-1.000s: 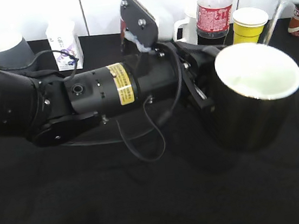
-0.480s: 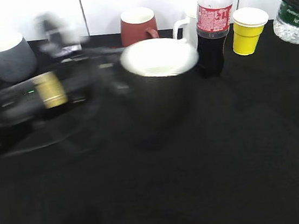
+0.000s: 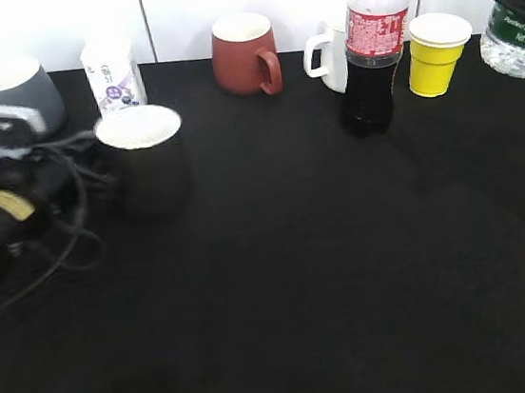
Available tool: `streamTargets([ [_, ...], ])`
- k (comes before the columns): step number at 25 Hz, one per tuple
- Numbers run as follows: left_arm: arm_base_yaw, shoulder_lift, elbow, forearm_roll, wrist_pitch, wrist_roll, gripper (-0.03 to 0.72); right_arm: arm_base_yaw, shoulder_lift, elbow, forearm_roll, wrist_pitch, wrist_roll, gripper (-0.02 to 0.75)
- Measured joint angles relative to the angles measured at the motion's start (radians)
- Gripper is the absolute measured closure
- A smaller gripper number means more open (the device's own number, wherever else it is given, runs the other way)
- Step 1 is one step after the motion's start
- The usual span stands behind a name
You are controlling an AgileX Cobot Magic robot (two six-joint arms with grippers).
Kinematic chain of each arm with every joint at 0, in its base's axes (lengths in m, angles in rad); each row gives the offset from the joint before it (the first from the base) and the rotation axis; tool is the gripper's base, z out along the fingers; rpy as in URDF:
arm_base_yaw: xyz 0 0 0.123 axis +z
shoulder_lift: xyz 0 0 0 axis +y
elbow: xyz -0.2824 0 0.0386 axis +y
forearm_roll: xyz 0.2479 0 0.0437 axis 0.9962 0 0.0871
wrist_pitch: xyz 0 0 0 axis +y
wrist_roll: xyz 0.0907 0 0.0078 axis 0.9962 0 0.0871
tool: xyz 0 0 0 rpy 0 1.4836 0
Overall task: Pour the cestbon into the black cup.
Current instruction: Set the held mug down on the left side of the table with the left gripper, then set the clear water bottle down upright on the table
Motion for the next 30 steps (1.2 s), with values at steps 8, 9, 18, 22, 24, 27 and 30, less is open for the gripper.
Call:
streamTargets([
  [8, 0.010, 0.105, -0.106, -0.013, -0.051, -0.013, 0.528, 0.000, 0.000, 0.000, 0.000, 0.000, 0.001, 0.246],
  [9, 0.010, 0.105, -0.088, -0.014, -0.069, -0.014, 0.452, 0.000, 0.000, 0.000, 0.000, 0.000, 0.001, 0.246],
  [18, 0.012, -0.024, 0.186, -0.021, -0.118, -0.021, 0.393, 0.000, 0.000, 0.000, 0.000, 0.057, 0.001, 0.246],
  [22, 0.012, -0.051, 0.251, -0.017, -0.090, -0.021, 0.282, 0.000, 0.000, 0.000, 0.000, 0.069, 0.001, 0.246],
  [24, 0.014, -0.078, 0.276, 0.002, -0.079, -0.021, 0.240, 0.000, 0.001, 0.000, 0.000, 0.071, 0.001, 0.246],
  [27, 0.014, -0.227, 0.346, 0.045, -0.078, -0.021, 0.233, 0.000, 0.100, -0.002, 0.009, 0.091, -0.011, 0.246],
  [30, 0.014, -0.457, 0.376, 0.182, -0.080, -0.075, 0.231, 0.000, 0.275, -0.003, 0.168, 0.041, -0.228, 0.246],
])
